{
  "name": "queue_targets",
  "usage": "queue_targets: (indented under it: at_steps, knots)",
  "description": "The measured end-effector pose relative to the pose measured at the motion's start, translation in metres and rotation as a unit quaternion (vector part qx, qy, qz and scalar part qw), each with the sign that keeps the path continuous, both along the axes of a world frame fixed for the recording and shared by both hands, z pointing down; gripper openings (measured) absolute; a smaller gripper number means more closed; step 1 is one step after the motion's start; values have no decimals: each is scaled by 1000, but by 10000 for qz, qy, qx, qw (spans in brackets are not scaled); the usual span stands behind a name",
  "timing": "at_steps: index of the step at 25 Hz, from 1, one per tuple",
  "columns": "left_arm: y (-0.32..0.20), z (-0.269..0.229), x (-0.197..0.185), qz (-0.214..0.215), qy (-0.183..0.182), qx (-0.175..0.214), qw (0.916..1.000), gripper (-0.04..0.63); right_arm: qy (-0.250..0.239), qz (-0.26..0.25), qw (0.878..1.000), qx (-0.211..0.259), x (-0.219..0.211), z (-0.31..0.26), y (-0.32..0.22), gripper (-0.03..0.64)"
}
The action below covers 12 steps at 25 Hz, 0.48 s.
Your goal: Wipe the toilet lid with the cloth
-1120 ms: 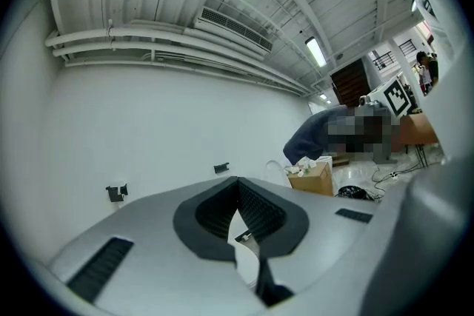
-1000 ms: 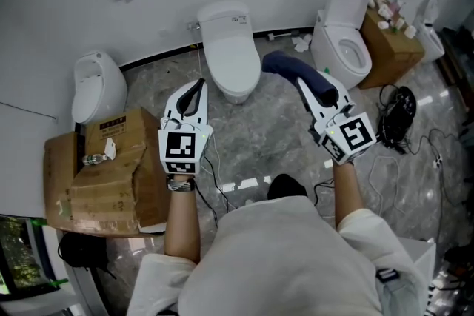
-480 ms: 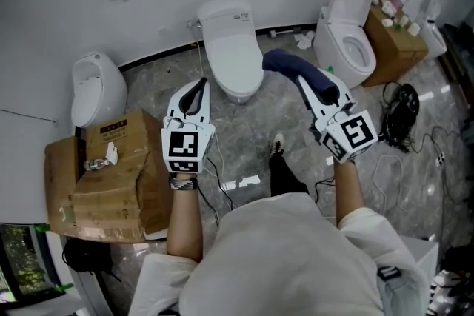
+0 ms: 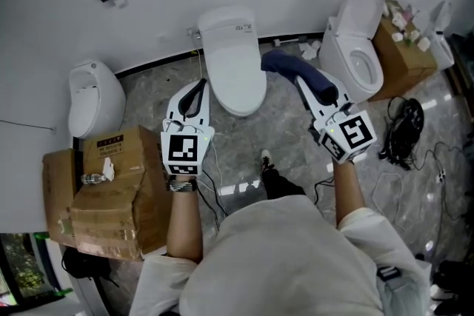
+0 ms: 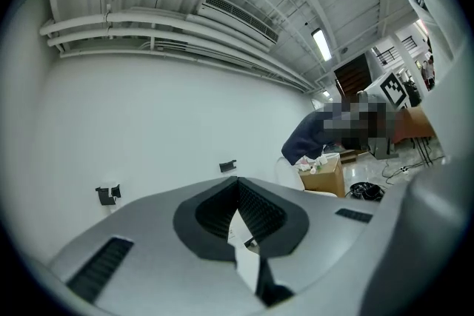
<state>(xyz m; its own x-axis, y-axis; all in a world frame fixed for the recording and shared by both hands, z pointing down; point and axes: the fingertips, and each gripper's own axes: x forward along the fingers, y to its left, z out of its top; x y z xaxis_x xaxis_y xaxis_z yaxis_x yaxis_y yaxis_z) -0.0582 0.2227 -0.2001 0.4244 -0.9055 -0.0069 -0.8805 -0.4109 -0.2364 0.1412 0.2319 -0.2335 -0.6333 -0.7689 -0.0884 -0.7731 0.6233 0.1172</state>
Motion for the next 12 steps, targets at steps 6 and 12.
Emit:
queue_targets:
  at_steps: [6,12]
  knots:
    - [-76,-5,16,-64,32,3,10000,0,31,-53,10000,-63,16,-7,-80,81]
    - [-131,-11,32,-54,-26,-35,10000,0,95,6,9999,-42,33,-15,-138,81]
